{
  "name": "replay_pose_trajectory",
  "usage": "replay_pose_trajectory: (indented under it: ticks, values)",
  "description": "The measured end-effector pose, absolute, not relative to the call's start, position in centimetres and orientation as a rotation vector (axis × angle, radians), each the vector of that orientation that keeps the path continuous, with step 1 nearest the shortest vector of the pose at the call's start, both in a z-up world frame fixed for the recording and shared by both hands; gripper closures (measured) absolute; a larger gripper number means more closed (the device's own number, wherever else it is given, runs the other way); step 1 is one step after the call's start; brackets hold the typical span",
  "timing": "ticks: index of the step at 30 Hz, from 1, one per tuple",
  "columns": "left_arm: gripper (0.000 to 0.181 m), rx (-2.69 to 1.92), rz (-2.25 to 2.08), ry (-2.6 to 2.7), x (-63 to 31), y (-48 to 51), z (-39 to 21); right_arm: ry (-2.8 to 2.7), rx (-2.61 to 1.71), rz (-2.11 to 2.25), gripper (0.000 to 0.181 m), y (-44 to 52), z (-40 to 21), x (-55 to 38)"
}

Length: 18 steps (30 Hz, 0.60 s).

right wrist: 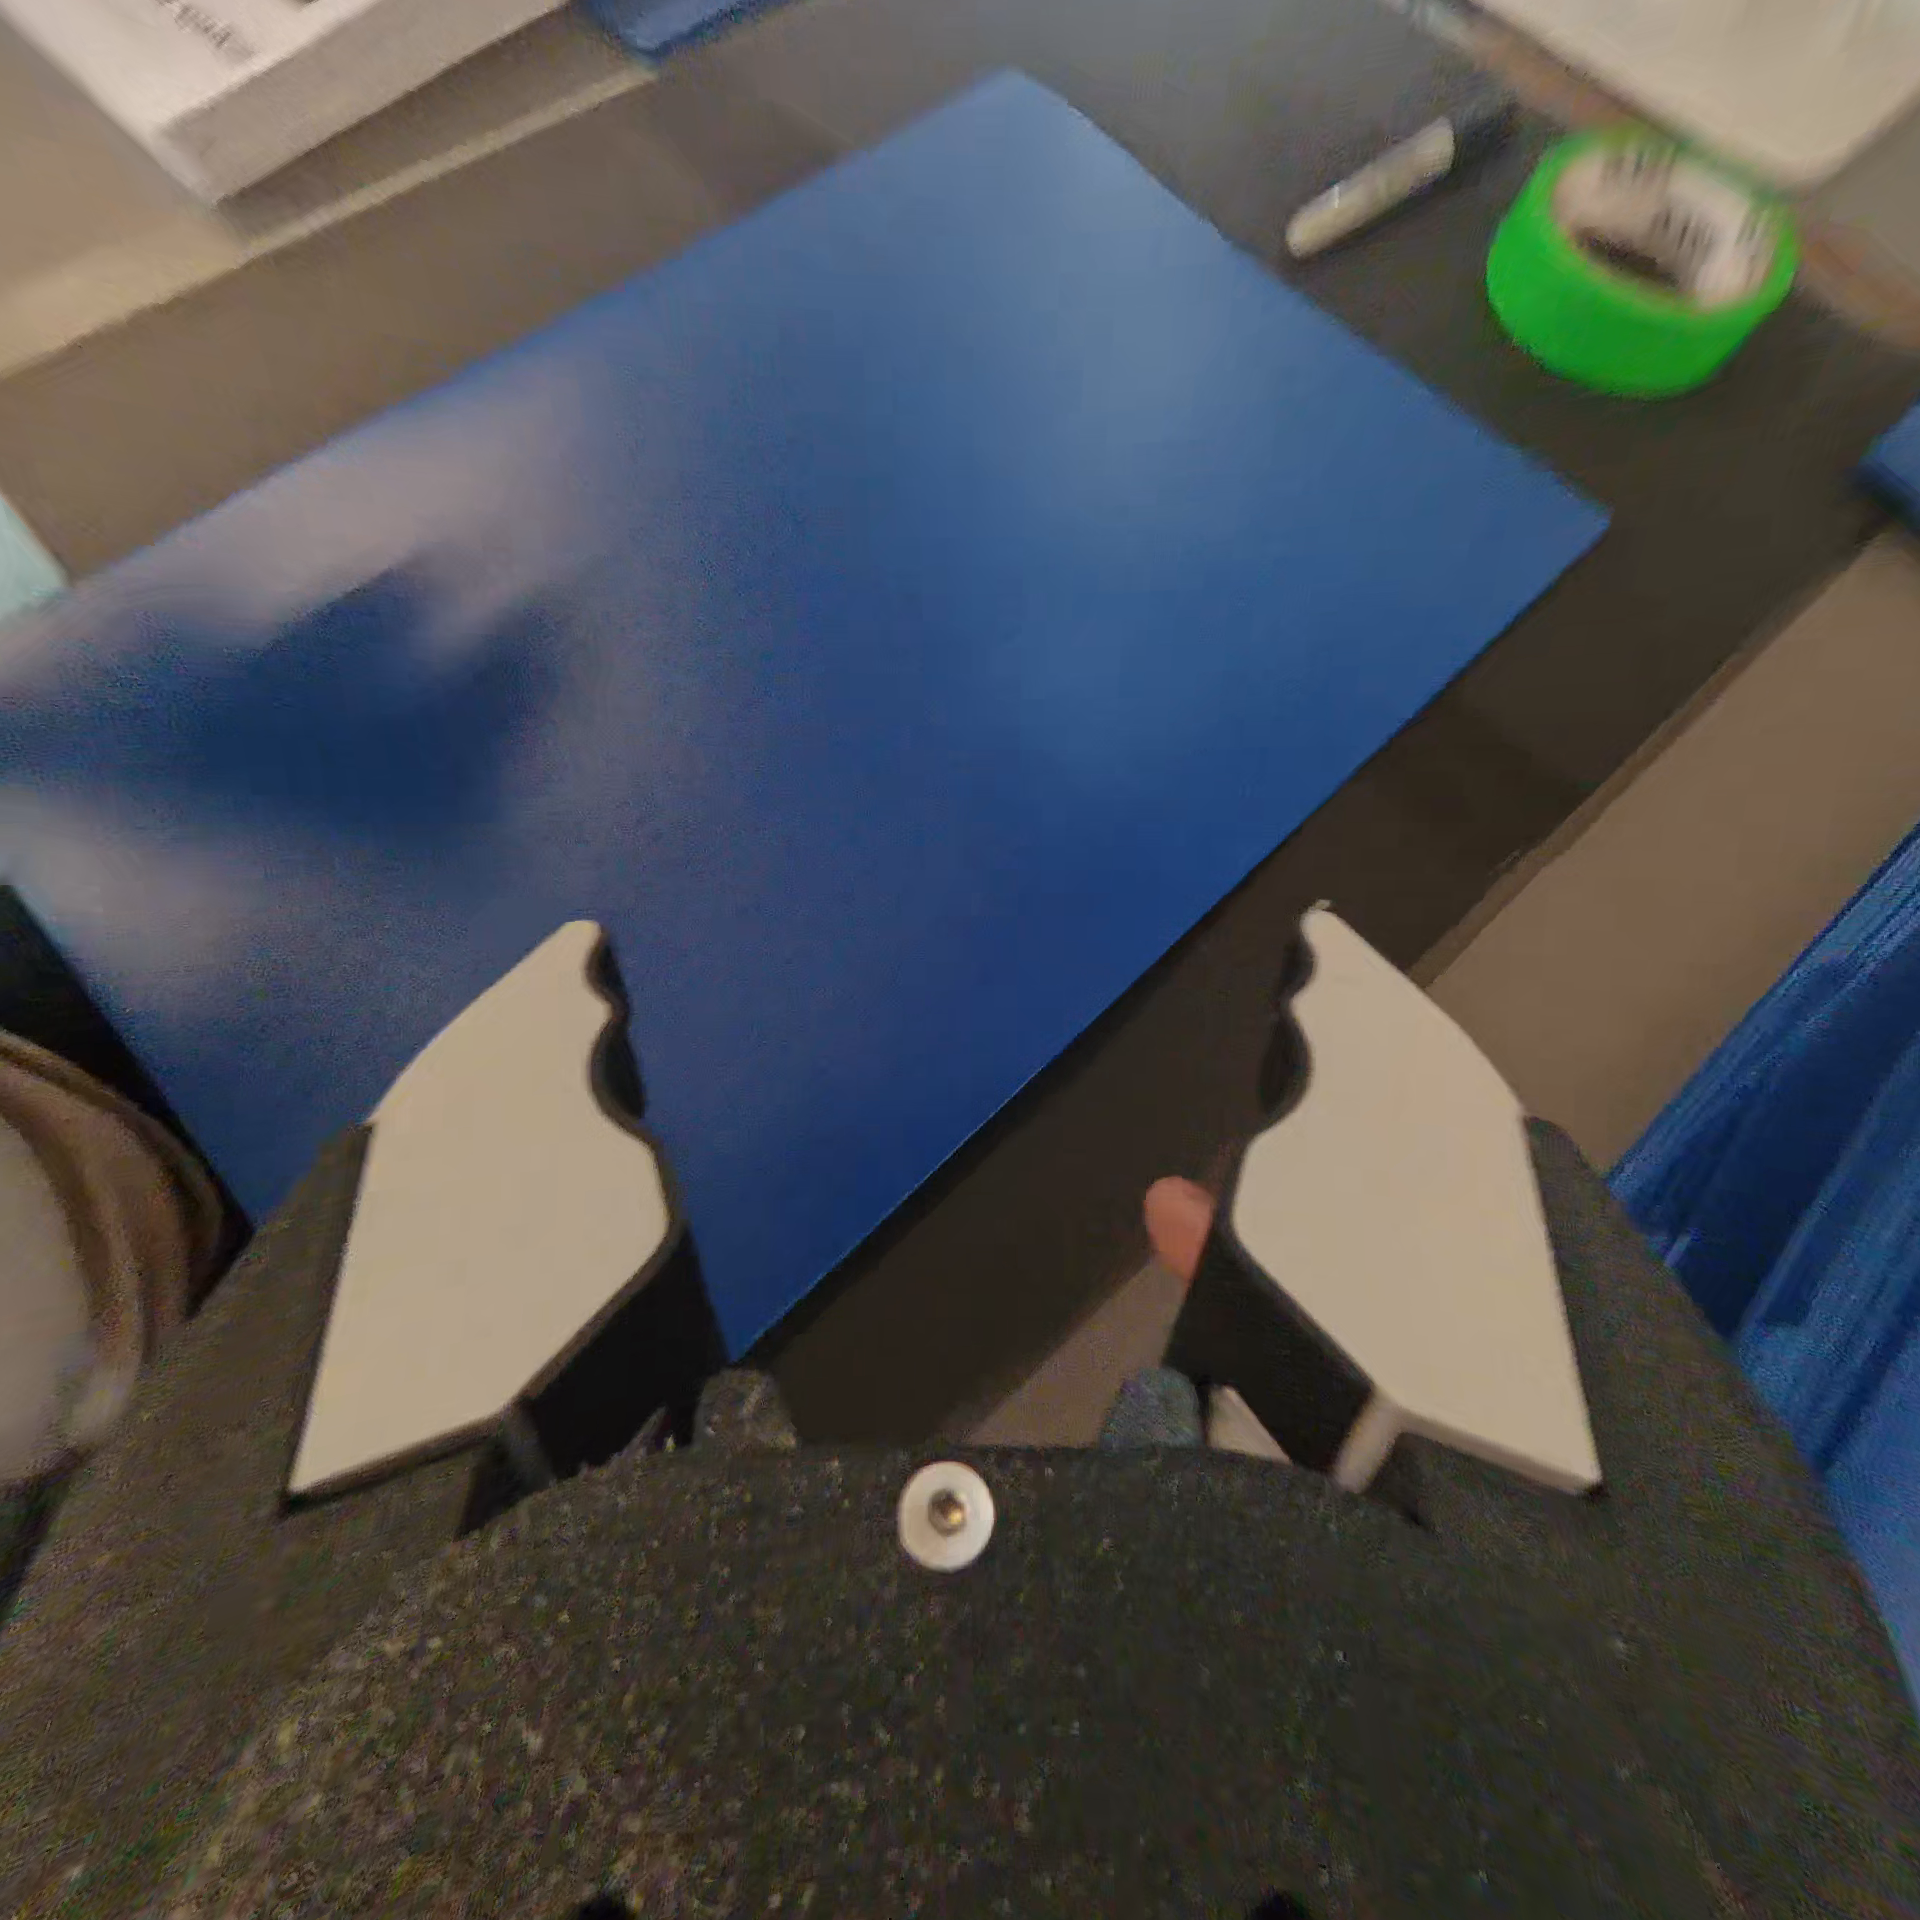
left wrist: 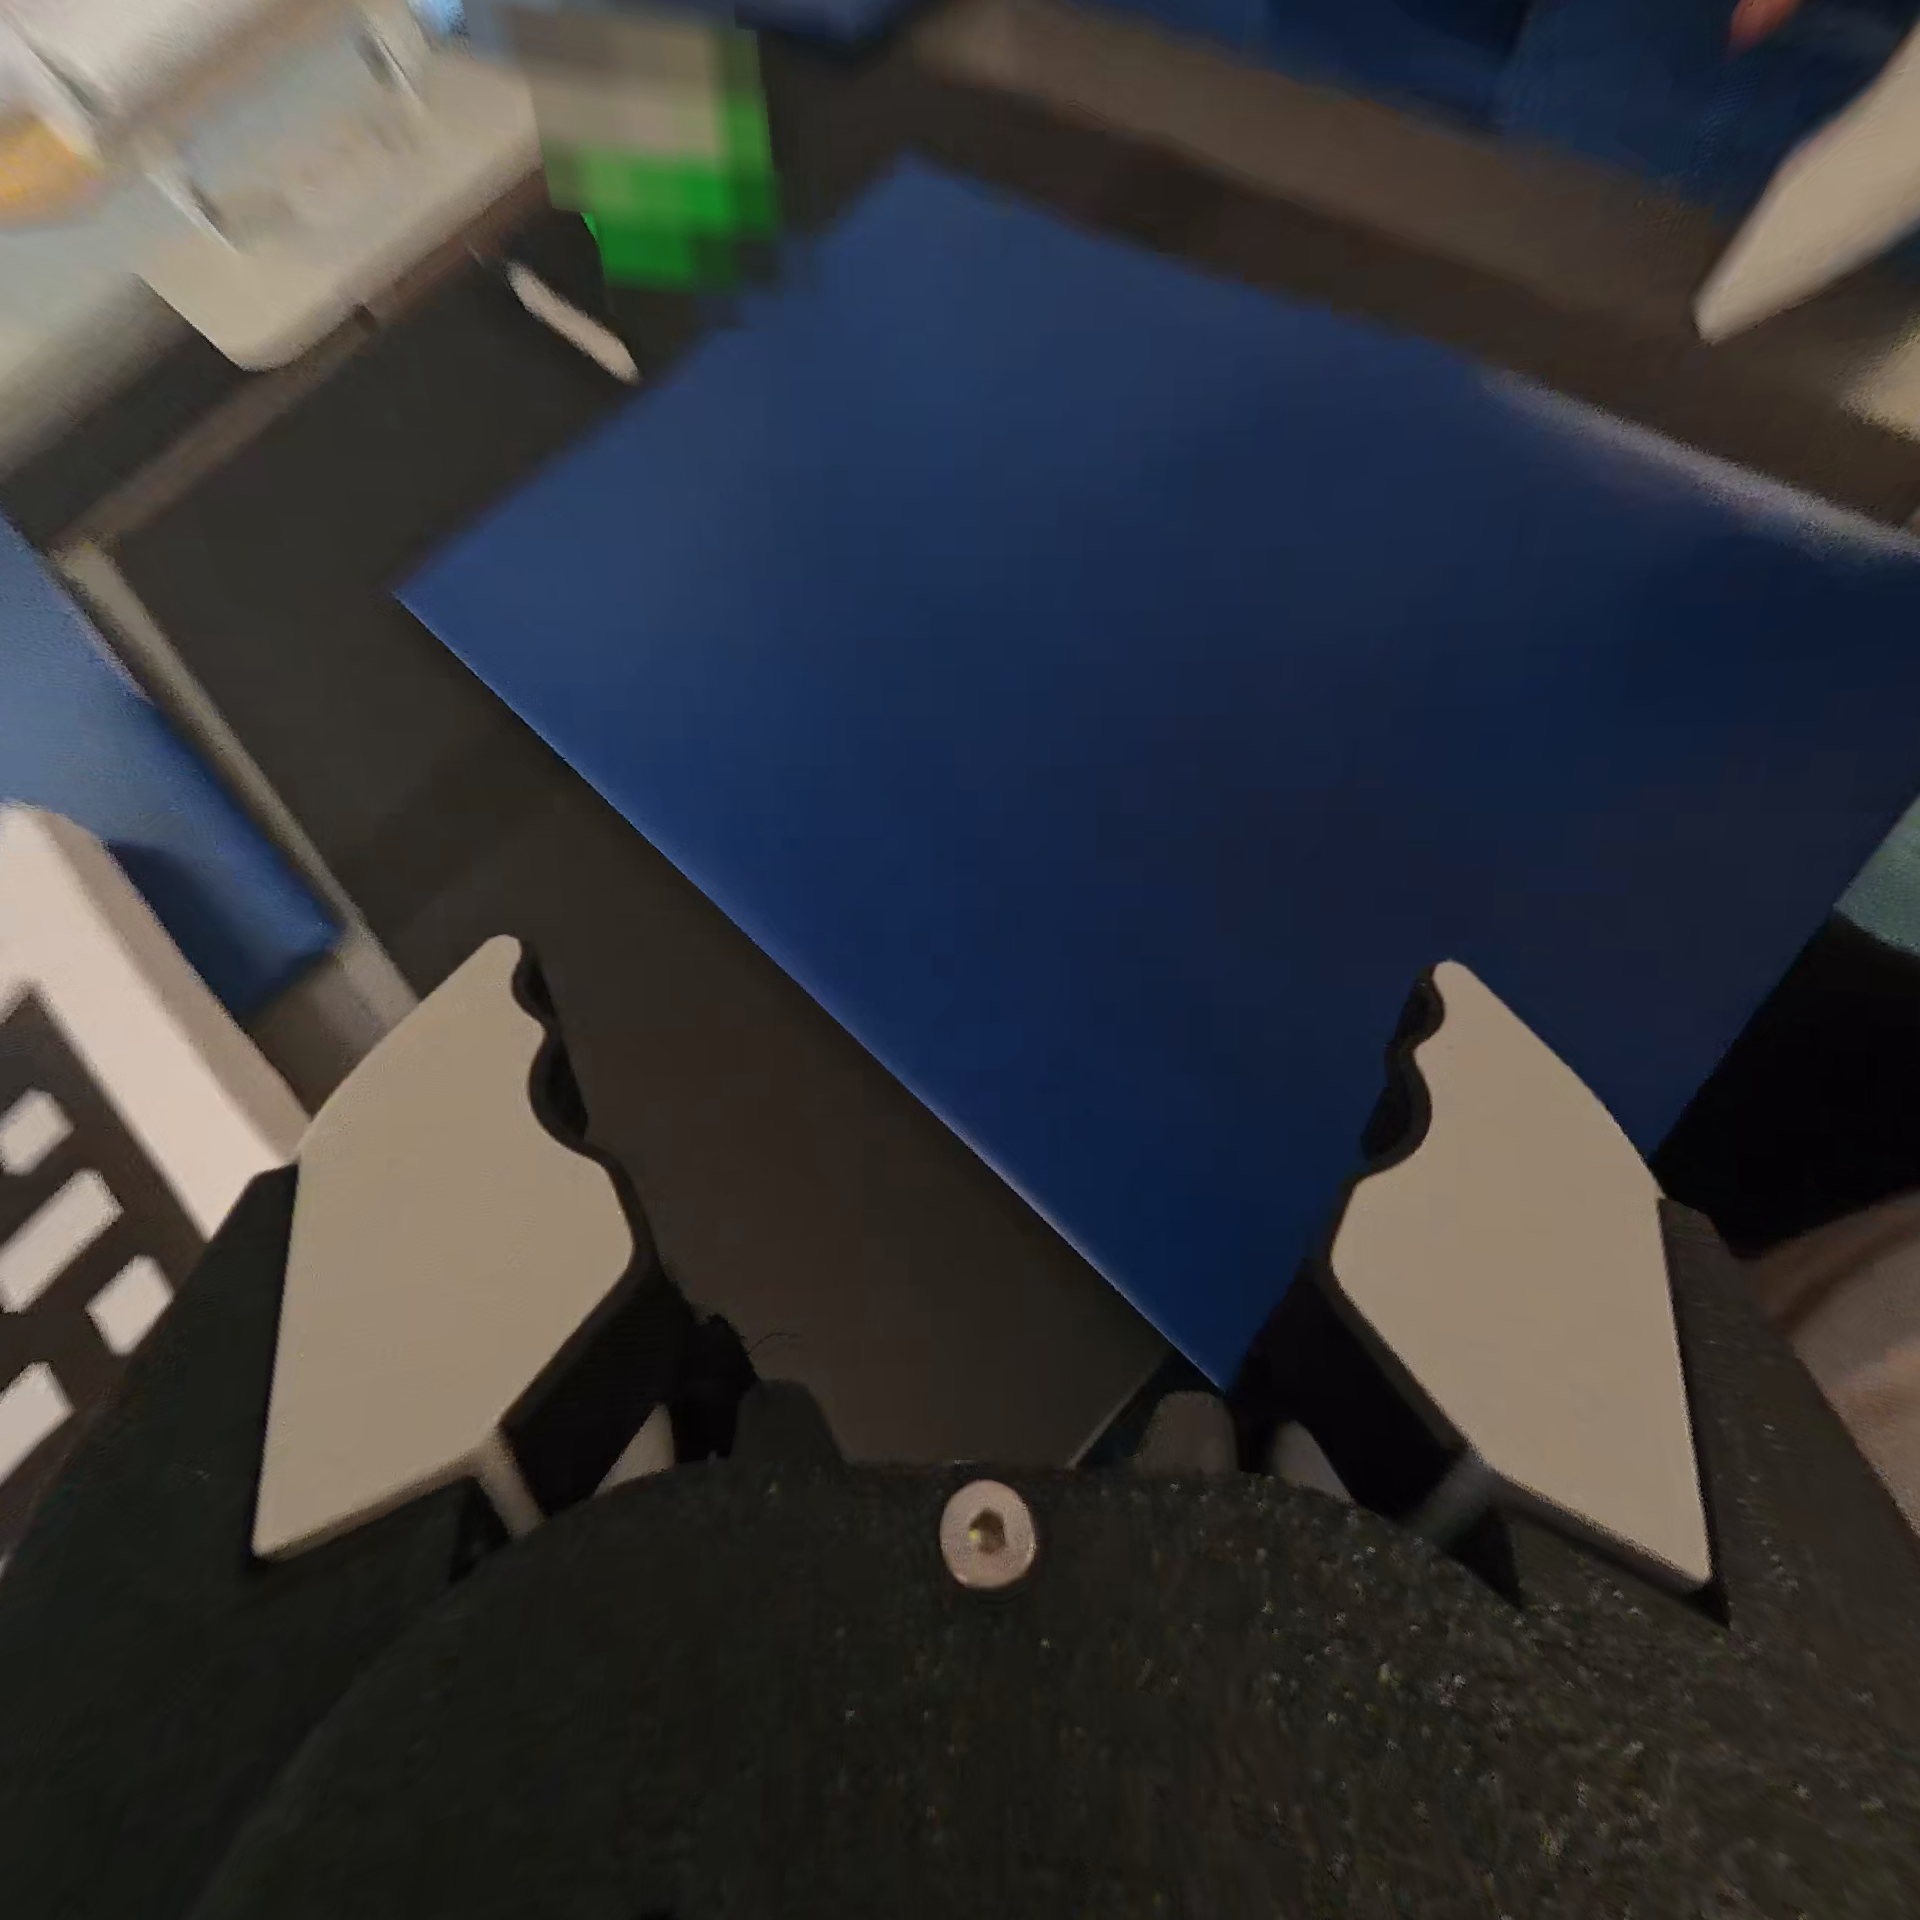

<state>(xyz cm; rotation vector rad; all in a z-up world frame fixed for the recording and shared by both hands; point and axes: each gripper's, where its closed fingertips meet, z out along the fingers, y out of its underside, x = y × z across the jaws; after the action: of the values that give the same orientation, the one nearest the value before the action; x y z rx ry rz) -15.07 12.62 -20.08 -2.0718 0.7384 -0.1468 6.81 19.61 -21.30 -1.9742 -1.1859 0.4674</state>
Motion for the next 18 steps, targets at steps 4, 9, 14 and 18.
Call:
replay_pose_trajectory:
  ticks: [4, 9, 14, 18]
  values:
    - [0.033, -1.831, -0.175, 0.724, -14.8, 10.3, -16.8, -1.408, -1.773, 0.338, 0.041, 15.1, -20.6, 7.3]
    - [0.041, -1.883, -0.194, 0.936, -12.9, 4.6, -21.0, -1.602, -1.673, 0.308, 0.048, 9.3, -23.7, 8.1]
    - [0.068, -1.894, -0.079, 1.095, -12.2, 1.6, -25.3, -1.757, -1.533, 0.127, 0.079, 6.6, -27.4, 8.6]
    - [0.087, -1.947, 0.019, 1.174, -13.0, 2.0, -27.2, -1.885, -1.433, -0.037, 0.099, 6.4, -29.0, 8.8]
